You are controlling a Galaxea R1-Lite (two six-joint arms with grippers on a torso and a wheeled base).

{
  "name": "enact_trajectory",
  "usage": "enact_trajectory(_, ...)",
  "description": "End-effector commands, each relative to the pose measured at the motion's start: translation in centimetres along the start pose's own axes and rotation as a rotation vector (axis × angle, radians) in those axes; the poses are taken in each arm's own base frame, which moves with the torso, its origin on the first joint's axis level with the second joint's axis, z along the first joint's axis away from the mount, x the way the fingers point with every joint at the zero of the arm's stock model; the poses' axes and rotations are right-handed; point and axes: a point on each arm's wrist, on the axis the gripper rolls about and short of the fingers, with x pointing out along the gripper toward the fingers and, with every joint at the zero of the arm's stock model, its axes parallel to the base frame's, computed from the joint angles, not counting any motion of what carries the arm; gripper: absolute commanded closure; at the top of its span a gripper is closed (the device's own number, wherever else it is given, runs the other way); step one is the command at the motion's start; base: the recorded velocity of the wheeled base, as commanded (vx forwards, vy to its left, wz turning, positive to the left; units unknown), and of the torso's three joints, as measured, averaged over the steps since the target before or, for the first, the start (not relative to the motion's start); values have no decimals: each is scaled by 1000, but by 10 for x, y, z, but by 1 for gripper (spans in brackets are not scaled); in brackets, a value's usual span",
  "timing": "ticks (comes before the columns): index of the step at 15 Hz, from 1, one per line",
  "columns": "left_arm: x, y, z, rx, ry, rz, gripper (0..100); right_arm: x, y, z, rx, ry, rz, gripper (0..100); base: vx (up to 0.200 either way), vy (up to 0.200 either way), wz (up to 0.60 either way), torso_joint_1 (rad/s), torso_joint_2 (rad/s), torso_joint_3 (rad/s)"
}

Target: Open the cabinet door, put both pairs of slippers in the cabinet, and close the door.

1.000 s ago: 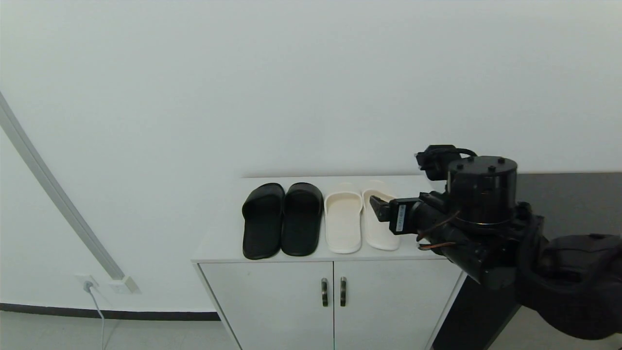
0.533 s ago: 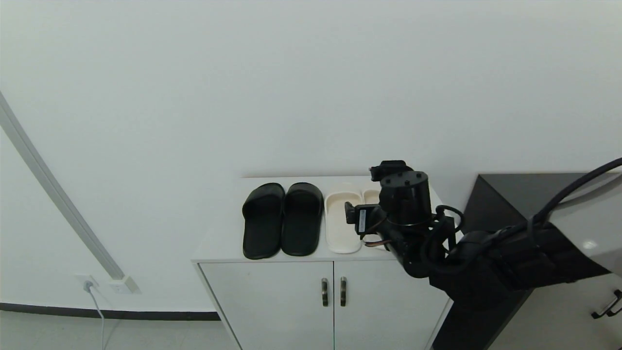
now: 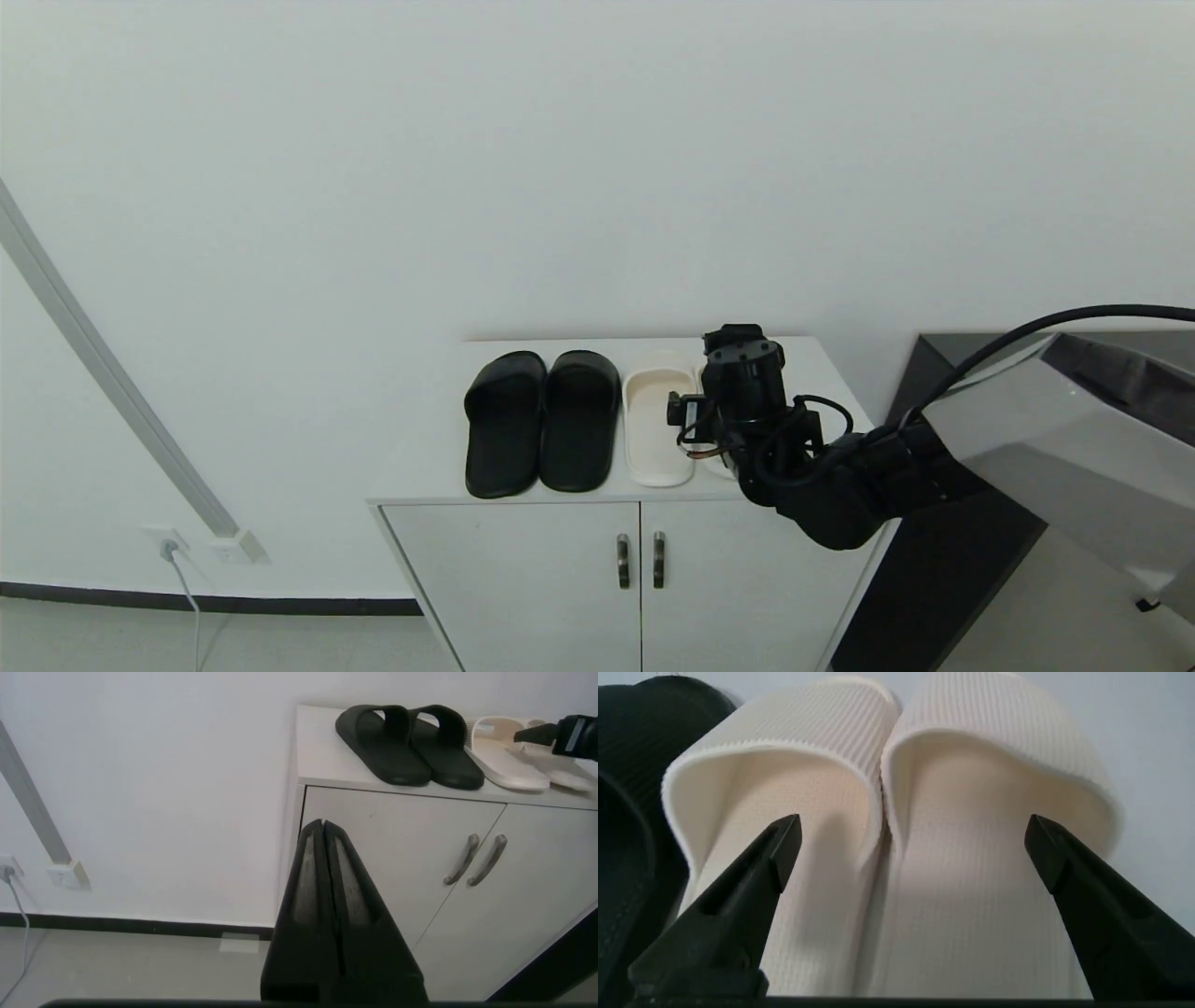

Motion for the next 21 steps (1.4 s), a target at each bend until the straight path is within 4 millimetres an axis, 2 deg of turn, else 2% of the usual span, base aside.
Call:
enact_trajectory(1,0,0,0,-1,0,1,100,18,-1,-8,2,4,-20,0,0,0,0,0,0,0)
enact_trajectory(11,0,0,0,-1,0,1,100,50,25,7,28,-37,-6,0,0,0,0,0,0,0)
enact_trajectory(15,0,0,0,-1,0,1,100,58,19,3,30,-37,-25,0,0,0,0,0,0,0)
enact_trajectory(16,0,0,0,-1,0,1,100,58,19,3,28,-36,-25,100,0,0,0,0,0,0)
enact_trajectory(21,0,0,0,-1,0,1,100,52,32,5,3,-47,5,100,0,0,0,0,0,0)
